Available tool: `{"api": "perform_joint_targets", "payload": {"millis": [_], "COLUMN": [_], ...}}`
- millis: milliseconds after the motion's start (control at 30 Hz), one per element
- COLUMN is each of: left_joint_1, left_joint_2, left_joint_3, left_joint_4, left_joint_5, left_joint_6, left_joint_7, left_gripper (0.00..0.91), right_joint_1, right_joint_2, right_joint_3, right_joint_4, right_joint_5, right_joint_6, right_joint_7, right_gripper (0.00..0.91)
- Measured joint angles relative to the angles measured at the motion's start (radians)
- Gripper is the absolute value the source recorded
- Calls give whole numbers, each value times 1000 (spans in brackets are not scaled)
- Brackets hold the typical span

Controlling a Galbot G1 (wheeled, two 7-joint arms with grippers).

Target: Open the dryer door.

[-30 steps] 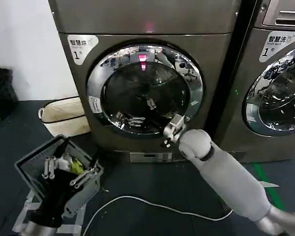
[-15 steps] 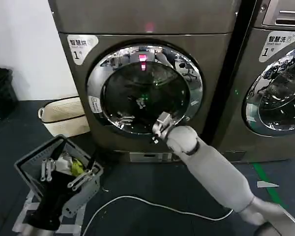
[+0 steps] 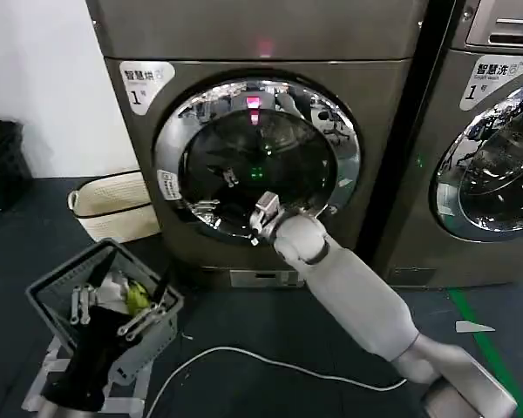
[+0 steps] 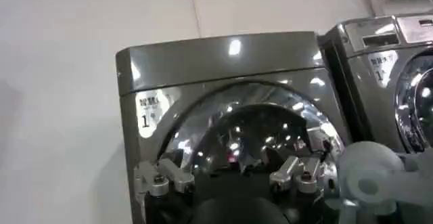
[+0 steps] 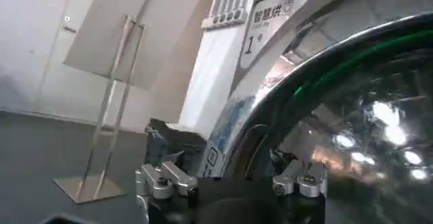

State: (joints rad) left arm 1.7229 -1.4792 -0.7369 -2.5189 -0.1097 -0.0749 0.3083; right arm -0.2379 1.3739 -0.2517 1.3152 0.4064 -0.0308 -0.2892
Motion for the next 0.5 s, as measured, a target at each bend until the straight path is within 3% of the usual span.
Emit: {"api": "perform_joint_targets", "payload": {"millis": [500], "left_joint_1": [22], "left_joint_2": [-4], "left_joint_3": [-10], "left_joint_4": [-14], "left_joint_5": [0], "left_joint_6": [-7], "left_joint_7": [-1], "left_gripper": [907], "right_joint_1": [57], "right_joint_2": [73], "right_joint_3": [3], "right_joint_4": [-128], "right_joint_5": [-18], "right_joint_6": [29], "right_joint_7": [-20], "right_gripper": [907]}}
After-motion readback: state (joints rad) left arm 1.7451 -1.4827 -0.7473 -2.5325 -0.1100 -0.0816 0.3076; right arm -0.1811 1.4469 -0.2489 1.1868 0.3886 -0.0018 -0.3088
